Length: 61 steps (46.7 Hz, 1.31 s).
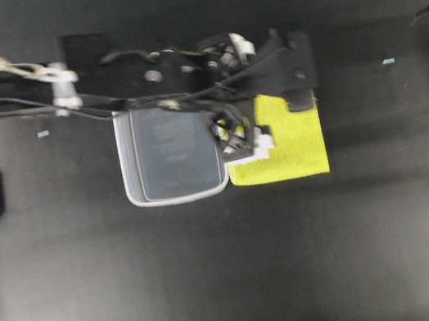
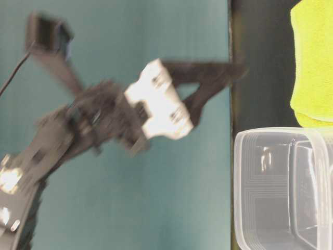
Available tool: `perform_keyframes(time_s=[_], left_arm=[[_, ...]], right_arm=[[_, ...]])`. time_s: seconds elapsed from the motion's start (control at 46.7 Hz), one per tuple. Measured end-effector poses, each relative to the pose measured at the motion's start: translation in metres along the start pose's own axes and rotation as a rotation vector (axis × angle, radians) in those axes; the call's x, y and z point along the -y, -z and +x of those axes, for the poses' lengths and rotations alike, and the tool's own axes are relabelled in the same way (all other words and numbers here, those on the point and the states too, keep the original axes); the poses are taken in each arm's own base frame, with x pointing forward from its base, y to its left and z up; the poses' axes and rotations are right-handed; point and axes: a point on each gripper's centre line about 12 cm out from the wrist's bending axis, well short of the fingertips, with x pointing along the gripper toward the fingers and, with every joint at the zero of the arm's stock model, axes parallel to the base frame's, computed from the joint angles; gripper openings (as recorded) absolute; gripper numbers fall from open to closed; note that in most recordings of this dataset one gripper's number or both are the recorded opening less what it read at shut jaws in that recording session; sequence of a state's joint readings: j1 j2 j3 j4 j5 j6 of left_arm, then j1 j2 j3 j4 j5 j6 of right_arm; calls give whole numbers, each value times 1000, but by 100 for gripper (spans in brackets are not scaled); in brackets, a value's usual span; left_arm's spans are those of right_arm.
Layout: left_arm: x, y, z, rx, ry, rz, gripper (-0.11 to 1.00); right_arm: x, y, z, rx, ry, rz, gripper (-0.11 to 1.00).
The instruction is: Place the yellow towel into the container with the left arm.
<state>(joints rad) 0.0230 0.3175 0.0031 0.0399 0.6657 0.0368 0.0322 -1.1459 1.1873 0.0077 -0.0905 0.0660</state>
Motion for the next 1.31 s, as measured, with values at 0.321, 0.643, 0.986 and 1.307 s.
perform_keyframes(time_s=[0.321,0.643,0.986,1.307], left_arm=[[3,16,71,-101,8,24,91],[12,31,95,-146,19,34,89],[28,34,99,-136,34,68,20],[15,-1,40,-76,20,70,7]], right_arm=[[0,-1,0,6,-2,2,75],[-1,-1,0,3,-3,0,75],[-1,-1,-1,4,-3,-8,75],[-1,-3,-2,13,-6,-6,74]])
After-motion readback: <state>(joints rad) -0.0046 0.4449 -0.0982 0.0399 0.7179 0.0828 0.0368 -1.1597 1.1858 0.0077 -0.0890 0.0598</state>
